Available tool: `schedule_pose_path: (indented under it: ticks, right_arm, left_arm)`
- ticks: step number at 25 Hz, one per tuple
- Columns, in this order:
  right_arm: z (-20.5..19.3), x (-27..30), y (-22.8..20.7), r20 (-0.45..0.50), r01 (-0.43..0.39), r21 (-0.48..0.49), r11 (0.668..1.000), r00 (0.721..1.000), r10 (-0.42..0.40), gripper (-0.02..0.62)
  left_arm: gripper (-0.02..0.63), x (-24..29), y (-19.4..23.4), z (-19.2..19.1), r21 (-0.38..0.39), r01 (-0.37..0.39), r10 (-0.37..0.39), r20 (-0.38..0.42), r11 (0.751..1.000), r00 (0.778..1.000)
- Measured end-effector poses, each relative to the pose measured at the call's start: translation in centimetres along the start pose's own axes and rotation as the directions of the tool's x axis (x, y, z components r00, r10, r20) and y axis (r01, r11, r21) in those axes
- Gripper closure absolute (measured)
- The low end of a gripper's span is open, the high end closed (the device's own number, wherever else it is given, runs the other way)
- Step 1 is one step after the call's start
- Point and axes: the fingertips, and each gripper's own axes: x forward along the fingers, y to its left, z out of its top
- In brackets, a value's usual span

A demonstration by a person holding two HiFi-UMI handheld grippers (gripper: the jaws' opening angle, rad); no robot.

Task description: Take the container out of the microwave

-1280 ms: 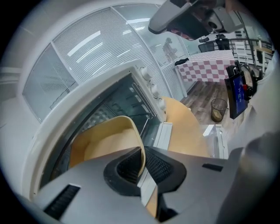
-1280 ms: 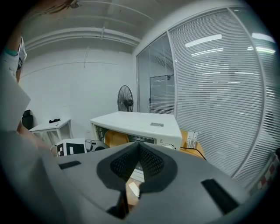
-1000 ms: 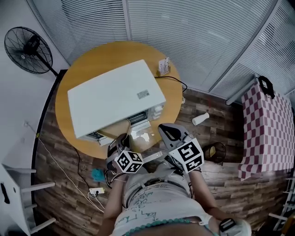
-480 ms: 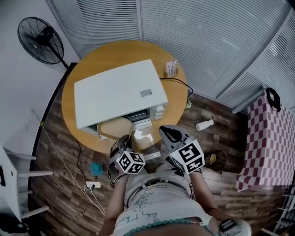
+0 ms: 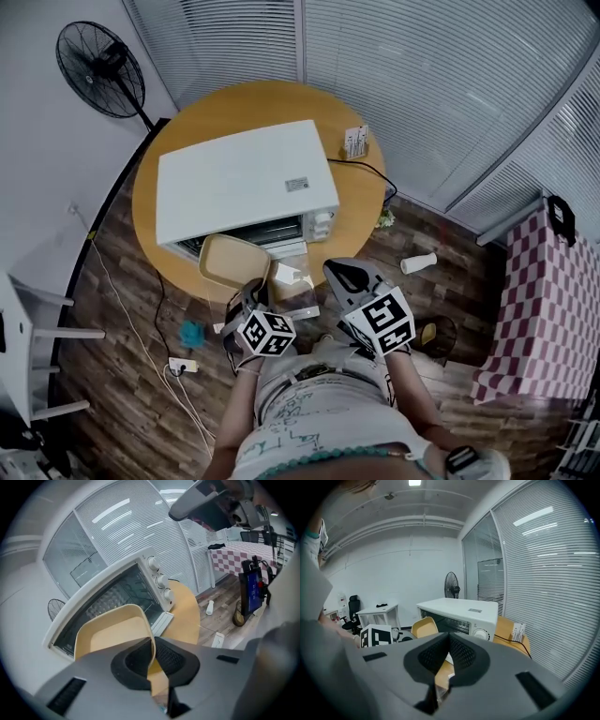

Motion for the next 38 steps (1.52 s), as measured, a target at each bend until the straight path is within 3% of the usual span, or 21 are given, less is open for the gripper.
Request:
schedule_pose_path:
  ticks: [15,26,38]
  right_arm:
    - [-2.8,-3.3,1.5,-0.028,-0.111,-0.055,0.992,0.994,0.11,0.601]
    - [-2.7,-3.9,3.7,-0.021,-0.181,-0.068,0.981,0.984,0.18,0.601]
    - [-2.1,-3.9,5.6,0.01,-0.183,-0.08,0.98,0.983,0.185,0.601]
  left_arm:
    - [0.575,-4.2,-4.8,-1.2,-0.105,-0.046,0.04,-0.052,0.993,0.998]
    - [0.575,-6.4,-6.6,-1.7,-0.153,-0.049,0.037,-0.081,0.987,0.996]
    - [0.575,-8.0,-7.8,-1.9,-0.181,-0.026,0.015,-0.063,0.983,0.998]
